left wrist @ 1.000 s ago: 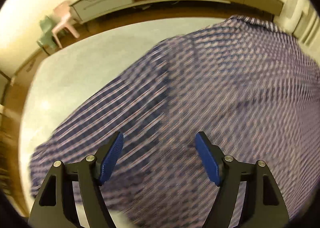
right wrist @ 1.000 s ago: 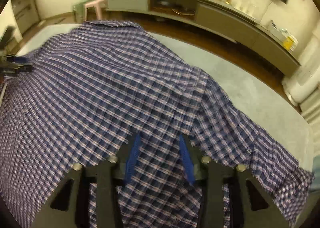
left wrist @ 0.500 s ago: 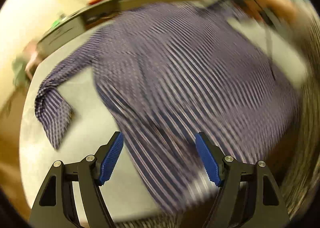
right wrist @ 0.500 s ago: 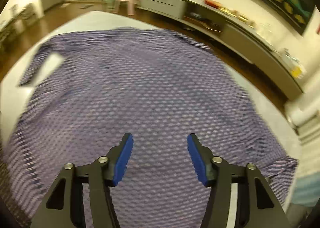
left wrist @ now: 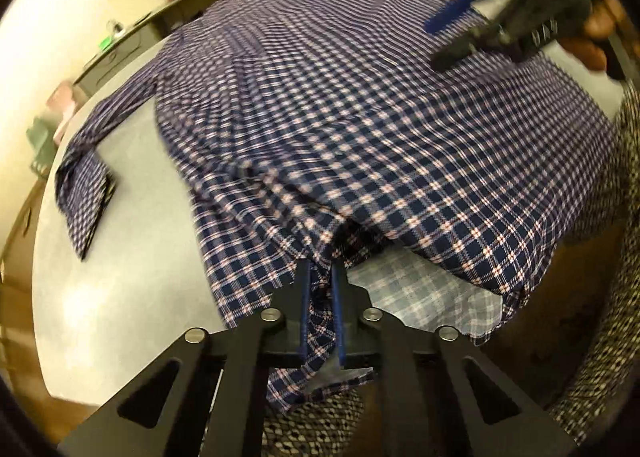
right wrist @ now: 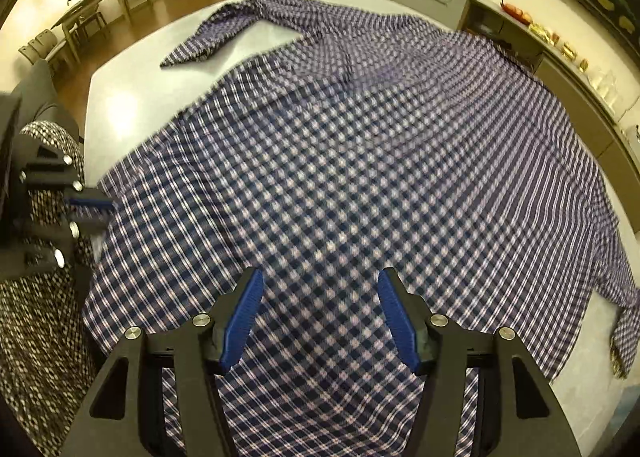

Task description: Fold clothes

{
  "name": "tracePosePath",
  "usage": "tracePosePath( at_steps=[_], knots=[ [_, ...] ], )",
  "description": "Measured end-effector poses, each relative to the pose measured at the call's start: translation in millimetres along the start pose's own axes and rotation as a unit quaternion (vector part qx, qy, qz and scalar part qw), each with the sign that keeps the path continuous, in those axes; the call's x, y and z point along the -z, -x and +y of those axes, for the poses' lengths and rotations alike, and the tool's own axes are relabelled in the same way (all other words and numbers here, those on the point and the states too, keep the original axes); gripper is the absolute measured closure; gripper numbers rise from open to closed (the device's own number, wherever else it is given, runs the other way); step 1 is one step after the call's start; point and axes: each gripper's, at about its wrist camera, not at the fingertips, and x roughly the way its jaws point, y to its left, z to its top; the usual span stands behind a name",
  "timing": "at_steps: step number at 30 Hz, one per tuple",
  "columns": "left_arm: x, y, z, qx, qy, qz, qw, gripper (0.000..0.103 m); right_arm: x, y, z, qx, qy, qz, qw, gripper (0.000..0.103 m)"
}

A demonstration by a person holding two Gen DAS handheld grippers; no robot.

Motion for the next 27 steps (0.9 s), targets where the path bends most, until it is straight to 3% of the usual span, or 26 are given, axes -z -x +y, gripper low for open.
tracePosePath(
  at_steps=[3, 6, 10, 12, 14, 16, 17, 18, 20, 22, 25, 27],
  knots=[
    [8.5, 21.8, 19.4, 0.008, 0.06, -0.007, 0.9981, 0.095, -3.5, -42.7, -15.3, 0.004, -0.029, 0.009, 1.0, 0.042],
    [37.4, 56.1, 28.0, 0.002, 0.117, 0.001, 0.9931, 0.095, 4.8, -78.6, -26.2, -0.002, -0.05, 0.018, 0.999, 0.042],
    [65.9, 76.5, 50.0, -0.079, 0.148, 0.035, 0.9852, 0.093, 40.4, -110.5, -37.2, -0.004, -0.045, 0.037, 0.998, 0.042],
    [71.2, 88.9, 55.1, -0.111, 0.165, 0.03, 0.9796, 0.09, 63.4, -118.4, -46.3, -0.002, -0.036, 0.042, 0.998, 0.041],
    [64.1, 101.3, 57.3, -0.119, 0.184, 0.001, 0.9757, 0.085, 74.6, -130.5, -46.7, 0.002, -0.038, 0.044, 0.998, 0.041],
    [51.2, 109.6, 43.5, -0.1, 0.167, -0.028, 0.9805, 0.071, 87.0, -138.1, -56.5, 0.007, -0.042, 0.035, 0.998, 0.041],
    [44.7, 113.3, 36.2, -0.091, 0.157, -0.041, 0.9825, 0.056, 93.0, -142.4, -60.8, 0.008, -0.046, 0.031, 0.998, 0.041],
    [37.7, 105.4, 21.5, -0.074, 0.127, -0.036, 0.9885, 0.05, 98.8, -148.1, -63.4, 0.006, -0.052, 0.025, 0.998, 0.041],
    [24.2, 89.7, -7.8, -0.041, 0.066, -0.025, 0.9967, 0.049, 114.5, -156.7, -70.1, 0.002, -0.059, 0.017, 0.998, 0.041],
    [25.5, 69.0, -27.6, -0.027, 0.017, 0.005, 0.9995, 0.049, 132.6, -163.7, -77.6, -0.001, -0.062, 0.011, 0.998, 0.041],
    [34.8, 65.8, -36.3, -0.014, -0.017, 0.005, 0.9998, 0.048, 159.6, -175.0, -87.2, -0.007, -0.064, 0.002, 0.998, 0.041],
    [34.4, 57.9, -36.8, -0.01, -0.03, 0.005, 0.9995, 0.037, 174.8, -189.8, -79.2, -0.015, -0.049, 0.002, 0.999, 0.041]
  ],
)
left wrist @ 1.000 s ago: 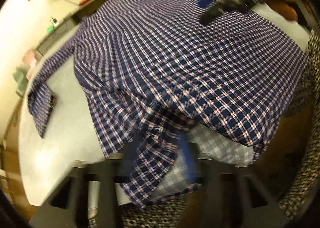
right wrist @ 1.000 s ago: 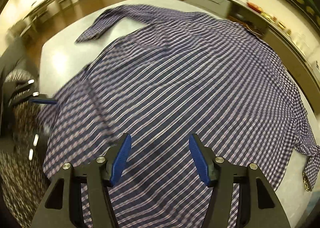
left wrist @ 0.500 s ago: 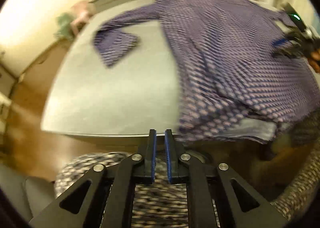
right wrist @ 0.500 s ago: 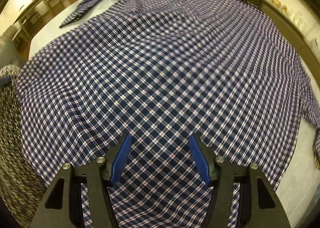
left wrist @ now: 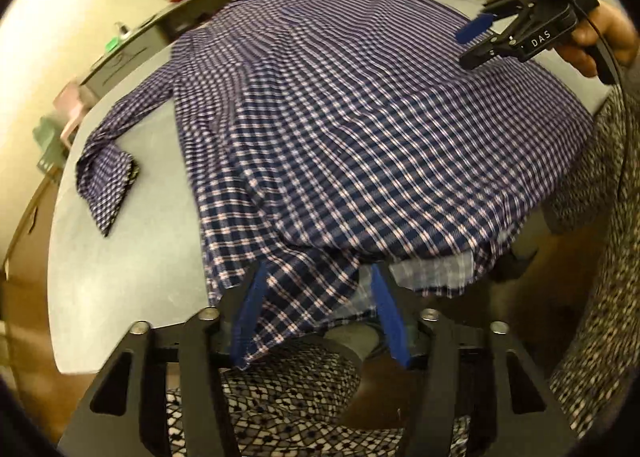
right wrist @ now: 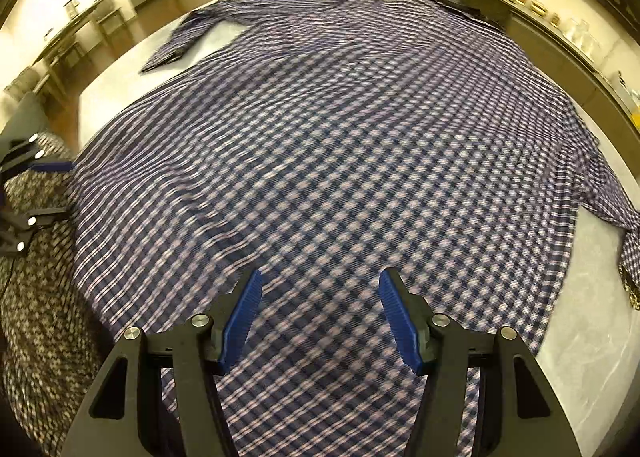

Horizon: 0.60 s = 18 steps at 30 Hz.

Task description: Fold clothes

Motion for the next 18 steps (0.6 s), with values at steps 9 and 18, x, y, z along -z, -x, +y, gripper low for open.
tracePosePath(
  at_steps=[9, 18],
  knots=[
    [13.6, -14.6, 19.1, -0.001, 0.018, 0.038, 0.9991, 0.097, 18.4, -111.3, 11.7, 0.0, 0.017, 0.024, 1.0, 0.041],
    [32.0, 72.8, 59.0, 0.014, 0.032, -0.023, 0.9991, 0.075, 99.6, -174.3, -54.8, 0.011, -0.017, 0.032, 0.999, 0.04]
  ],
)
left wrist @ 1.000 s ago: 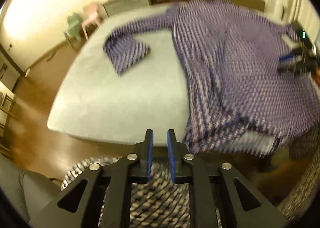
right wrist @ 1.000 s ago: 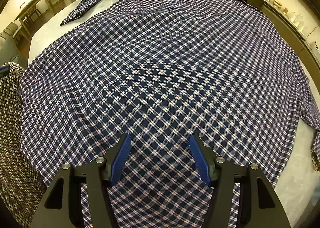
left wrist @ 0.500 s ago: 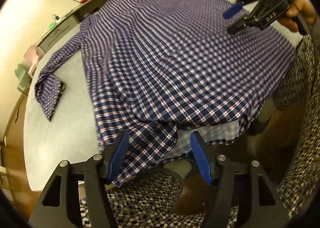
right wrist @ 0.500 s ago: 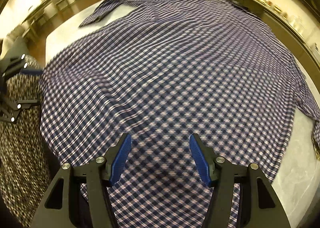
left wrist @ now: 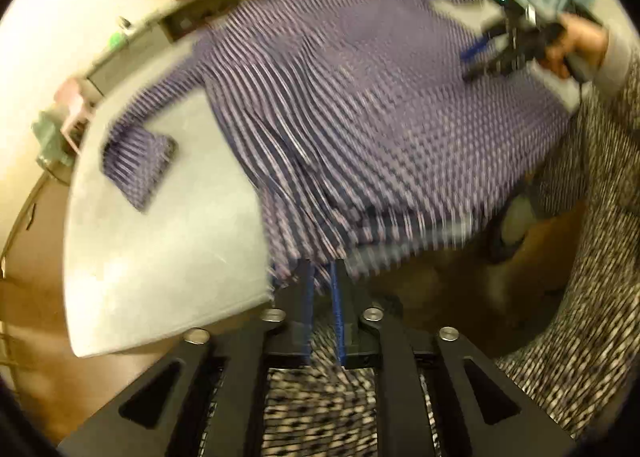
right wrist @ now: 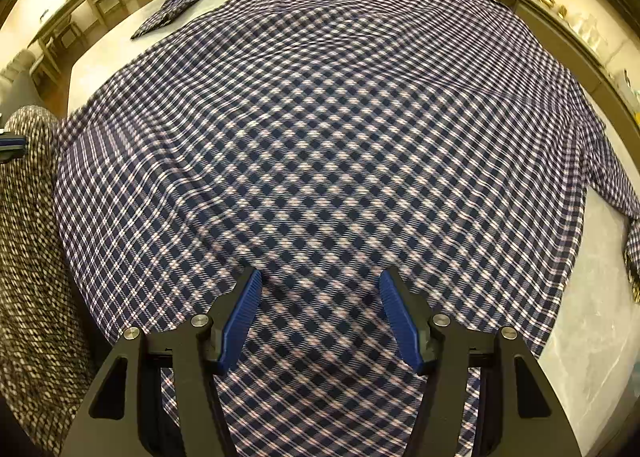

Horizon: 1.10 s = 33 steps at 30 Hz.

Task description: Fold clothes

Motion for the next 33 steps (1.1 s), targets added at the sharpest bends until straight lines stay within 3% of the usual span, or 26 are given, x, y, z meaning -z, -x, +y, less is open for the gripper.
tracePosePath(
  at_steps=[2, 4, 9, 12, 14, 17, 20, 25, 29, 30, 33],
  knots=[
    [-17.8, 4.9, 14.8, 0.012, 0.036, -0.038, 0.9986, 0.056, -2.0, -14.7, -35.2, -0.017, -0.035, -0.028, 0.999, 0.04],
    [-37.4, -3.4, 24.1, 0.031, 0.059, -0.06, 0.996, 0.054, 4.7, -25.9, -56.1, -0.015, -0.073, -0.05, 0.996, 0.04],
    [-75.0, -93.0, 5.5, 0.031, 0.027, 0.004, 0.9992, 0.054, 33.9, -76.6, -96.4, 0.027, -0.119, -0.057, 0.991, 0.04],
    [-69.5, -136.2, -12.5, 0.012, -0.007, 0.067, 0.9977, 0.054, 63.4, -96.0, -107.2, 0.064, -0.079, -0.035, 0.994, 0.037],
    [-58.3, -131.9, -24.9, 0.012, -0.033, 0.068, 0.9971, 0.046, 81.4, -109.6, -112.5, 0.063, -0.052, -0.009, 0.997, 0.036],
    [-54.9, -123.7, -31.2, 0.021, -0.063, 0.099, 0.9929, 0.046, 105.9, -128.8, -128.1, 0.043, -0.028, 0.011, 0.999, 0.035],
    [-75.5, -106.8, -23.8, 0.029, -0.069, 0.078, 0.9942, 0.045, 113.6, -142.3, -150.9, 0.053, -0.028, 0.004, 0.998, 0.036],
    [-176.0, -127.6, 23.2, -0.02, -0.002, 0.02, 0.9996, 0.044, 79.7, -159.1, -227.7, 0.073, -0.135, -0.118, 0.981, 0.036],
    [-250.2, -189.3, 66.2, -0.054, 0.074, 0.018, 0.9956, 0.044, 48.3, -191.6, -302.0, 0.11, -0.139, -0.134, 0.975, 0.036],
    [-265.8, -204.9, 73.0, -0.061, 0.085, 0.021, 0.9943, 0.044, 24.5, -207.9, -301.3, 0.113, -0.135, -0.135, 0.975, 0.036],
    [-304.4, -256.9, 90.0, -0.094, 0.096, 0.054, 0.9895, 0.044, 13.8, -206.1, -297.1, 0.128, -0.111, -0.119, 0.978, 0.036]
  ],
)
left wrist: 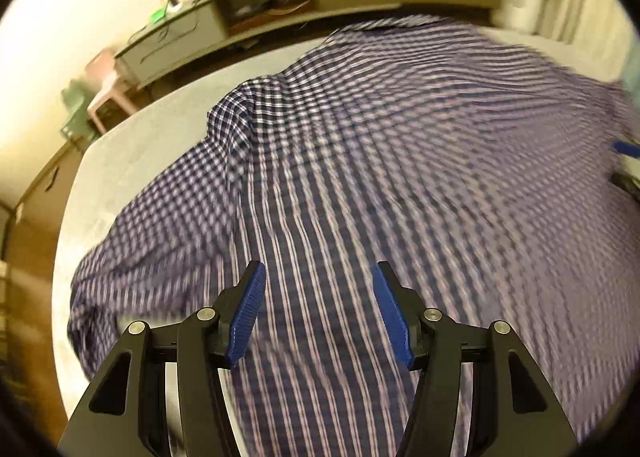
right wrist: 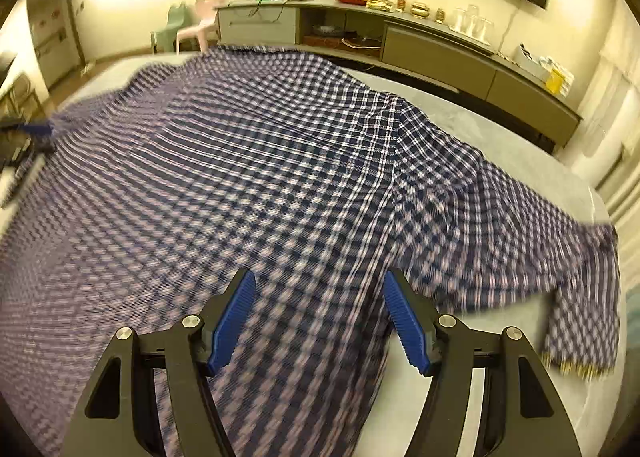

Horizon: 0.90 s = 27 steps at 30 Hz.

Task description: Fold clothes

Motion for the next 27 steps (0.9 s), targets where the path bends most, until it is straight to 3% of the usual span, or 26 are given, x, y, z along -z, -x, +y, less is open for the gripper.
tracePosePath(
  at_steps=[2, 6, 10, 13, 18, 21, 24, 27],
  knots=[
    [-20.1, -30.7, -3.4, -0.026, -0.002, 0.022, 0.9994, 0.042, 5.6, 7.3, -12.7, -0.016, 0.0, 0.005, 1.0, 0.035],
    [-57.0, -56.8, 0.0, -0.009, 0.026, 0.009, 0.9996, 0.041, 21.0, -5.4, -49.7, -0.011, -0.023, 0.035, 0.999, 0.035],
    [-89.7, -64.4, -16.9, -0.006, 0.022, 0.009, 0.9997, 0.041, 51.5, -12.6, -81.9, 0.009, -0.053, 0.029, 0.998, 0.035],
    [-86.1, -59.2, -21.8, -0.023, 0.004, 0.002, 0.9997, 0.041, 70.0, -16.5, -73.3, 0.017, -0.062, 0.014, 0.998, 0.033],
    [-53.7, -39.6, -7.7, -0.017, 0.01, 0.011, 0.9998, 0.041, 75.7, -25.8, -57.9, 0.024, -0.067, 0.014, 0.997, 0.031],
    [-20.7, 2.1, -4.9, -0.009, 0.013, -0.033, 0.9993, 0.041, 73.1, -27.9, -63.8, 0.047, -0.068, 0.027, 0.996, 0.032],
    [26.8, 38.1, -14.8, 0.06, -0.019, -0.026, 0.9977, 0.041, 89.7, 1.5, -44.2, -0.001, -0.062, -0.005, 0.998, 0.033],
    [90.4, 54.2, -34.4, 0.076, -0.081, 0.018, 0.9937, 0.041, 94.9, 9.9, -19.6, -0.067, -0.007, 0.004, 0.998, 0.033]
  ],
)
